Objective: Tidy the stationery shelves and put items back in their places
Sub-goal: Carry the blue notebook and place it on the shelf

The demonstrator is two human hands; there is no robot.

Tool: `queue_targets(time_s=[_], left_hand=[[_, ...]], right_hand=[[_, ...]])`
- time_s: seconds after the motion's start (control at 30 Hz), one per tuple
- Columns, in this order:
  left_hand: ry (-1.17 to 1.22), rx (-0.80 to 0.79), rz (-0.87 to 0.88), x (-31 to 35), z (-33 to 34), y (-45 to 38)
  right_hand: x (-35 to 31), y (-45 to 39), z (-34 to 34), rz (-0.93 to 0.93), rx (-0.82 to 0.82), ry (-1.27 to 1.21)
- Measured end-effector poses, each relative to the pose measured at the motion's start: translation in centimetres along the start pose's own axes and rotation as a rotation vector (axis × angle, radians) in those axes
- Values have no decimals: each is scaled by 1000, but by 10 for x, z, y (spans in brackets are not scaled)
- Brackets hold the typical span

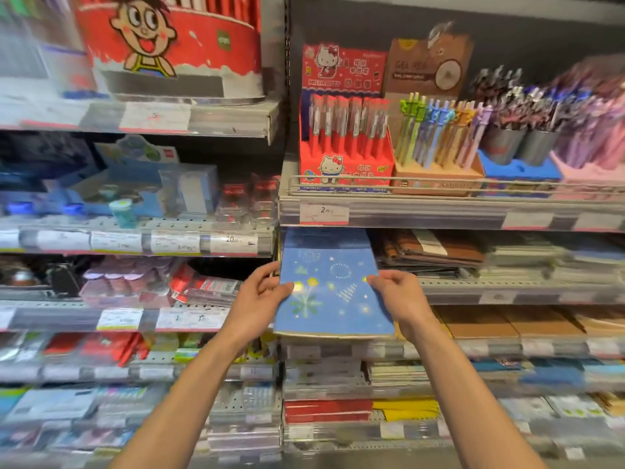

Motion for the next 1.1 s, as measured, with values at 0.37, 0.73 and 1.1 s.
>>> queue_targets(time_s=[0.37,0.73,1.1], left_hand=[[-196,-203,57,-3,-14,24],[-446,20,290,-7,-9,-7],[-965,52,866,-35,-8,-14]], right_hand=[[-11,-3,-4,45,-25,-141],[-16,-4,9,-265,113,235],[18,-1,19,-669,140,757]])
Point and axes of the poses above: each hand's wrist, its own y-axis away from the middle knuckle, its own z-axis out of the palm, x = y × z, the point moved 1 cm from there along -y, towards the middle knuckle, and after that the axes turned 3 degrees about y, right-handed, at the moved point
